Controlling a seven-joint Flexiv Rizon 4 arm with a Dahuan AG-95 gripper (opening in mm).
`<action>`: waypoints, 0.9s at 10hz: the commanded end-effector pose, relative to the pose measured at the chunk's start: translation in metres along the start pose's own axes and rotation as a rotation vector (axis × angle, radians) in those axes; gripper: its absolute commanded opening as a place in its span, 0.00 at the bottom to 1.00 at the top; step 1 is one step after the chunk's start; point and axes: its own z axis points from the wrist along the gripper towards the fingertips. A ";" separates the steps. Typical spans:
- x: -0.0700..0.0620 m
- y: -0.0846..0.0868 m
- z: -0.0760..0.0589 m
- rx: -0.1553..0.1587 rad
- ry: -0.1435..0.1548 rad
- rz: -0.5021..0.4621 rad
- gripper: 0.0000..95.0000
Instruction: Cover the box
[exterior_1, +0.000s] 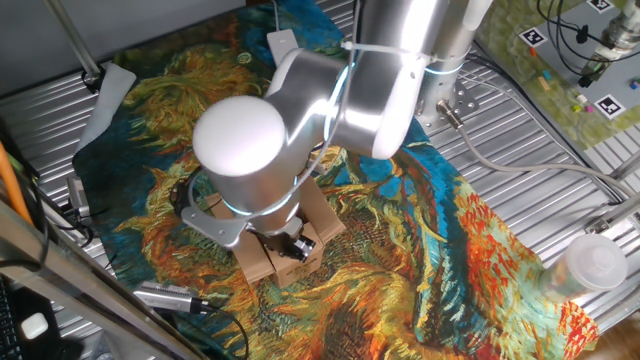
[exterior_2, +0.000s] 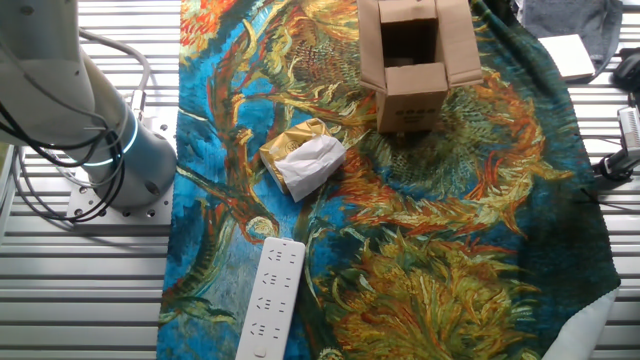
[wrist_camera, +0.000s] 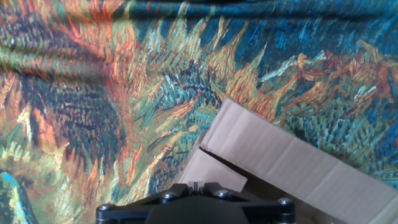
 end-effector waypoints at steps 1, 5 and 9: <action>-0.001 0.000 0.001 0.002 0.009 -0.001 0.00; -0.001 0.000 0.001 -0.001 0.009 0.028 0.00; -0.001 0.000 0.001 0.000 0.005 0.045 0.00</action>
